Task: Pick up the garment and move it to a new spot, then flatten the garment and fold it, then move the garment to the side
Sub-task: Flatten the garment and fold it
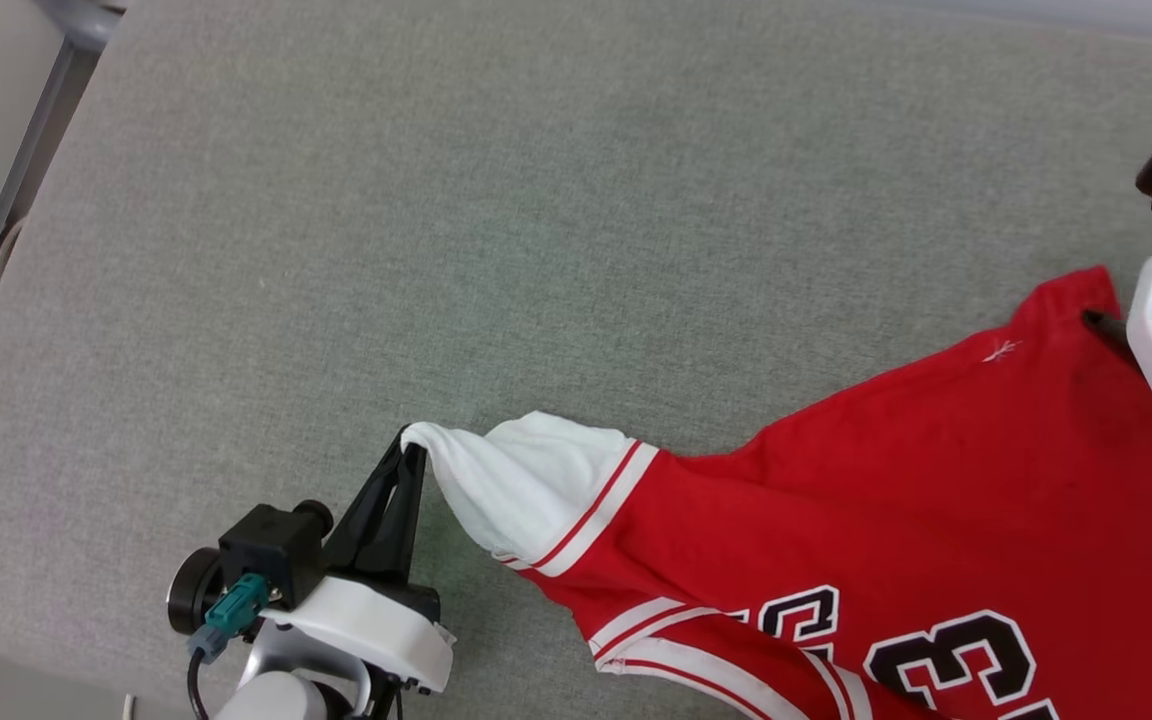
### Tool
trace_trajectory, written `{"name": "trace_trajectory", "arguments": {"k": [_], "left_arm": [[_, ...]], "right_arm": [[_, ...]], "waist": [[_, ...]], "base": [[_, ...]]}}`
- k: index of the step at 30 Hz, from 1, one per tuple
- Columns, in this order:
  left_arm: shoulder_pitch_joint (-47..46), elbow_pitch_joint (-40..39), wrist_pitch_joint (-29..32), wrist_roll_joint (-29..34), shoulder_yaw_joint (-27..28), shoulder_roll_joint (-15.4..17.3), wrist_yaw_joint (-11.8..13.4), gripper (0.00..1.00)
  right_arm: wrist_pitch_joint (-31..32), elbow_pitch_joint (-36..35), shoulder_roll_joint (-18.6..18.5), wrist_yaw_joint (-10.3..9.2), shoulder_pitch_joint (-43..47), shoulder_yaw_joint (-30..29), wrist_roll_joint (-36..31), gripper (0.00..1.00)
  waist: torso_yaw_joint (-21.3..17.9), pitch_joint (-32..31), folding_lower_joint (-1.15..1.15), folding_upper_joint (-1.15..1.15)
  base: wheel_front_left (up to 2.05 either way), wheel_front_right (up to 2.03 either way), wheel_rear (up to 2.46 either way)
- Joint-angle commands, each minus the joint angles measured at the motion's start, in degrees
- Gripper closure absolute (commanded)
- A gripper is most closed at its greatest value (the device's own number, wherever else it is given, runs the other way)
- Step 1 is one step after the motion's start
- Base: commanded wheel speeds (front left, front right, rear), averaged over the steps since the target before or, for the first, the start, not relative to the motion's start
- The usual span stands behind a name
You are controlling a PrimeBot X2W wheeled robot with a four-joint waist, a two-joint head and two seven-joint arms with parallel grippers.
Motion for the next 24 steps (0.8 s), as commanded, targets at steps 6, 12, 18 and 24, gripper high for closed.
{"name": "trace_trajectory", "arguments": {"k": [6, 12, 18, 24], "left_arm": [[-2.0, 0.8, -0.9, 0.5, -0.2, -1.2, -0.7, 1.00], [-2.0, 1.4, -1.1, 0.6, -0.2, -1.3, -0.6, 1.00], [-0.9, 2.4, -1.2, 0.1, 0.4, -0.6, -0.2, 1.00], [-0.9, 1.9, -0.6, 0.5, 0.9, 1.3, -0.1, 1.00]], "right_arm": [[-2.6, 10.1, 2.4, -0.05, -2.5, 5.3, -0.9, 0.00], [-4.8, 14.8, 2.8, -0.04, -0.8, 9.7, 0.7, 0.00], [-12.5, 14.5, 3.1, -0.04, -3.4, 10.4, 3.3, 1.00], [-22.4, 12.5, 2.8, -0.05, -5.0, 10.0, 3.9, 1.00]], "waist": [[1.9, 2.7, -0.01, 0.00], [1.9, 2.6, -0.01, 0.00], [0.4, 0.4, -0.01, 0.00], [-1.8, -4.6, -0.01, 0.00]], "base": [[0.00, 0.00, 0.00], [0.00, 0.00, 0.00], [0.00, 0.00, 0.00], [0.00, 0.00, 0.00]]}}
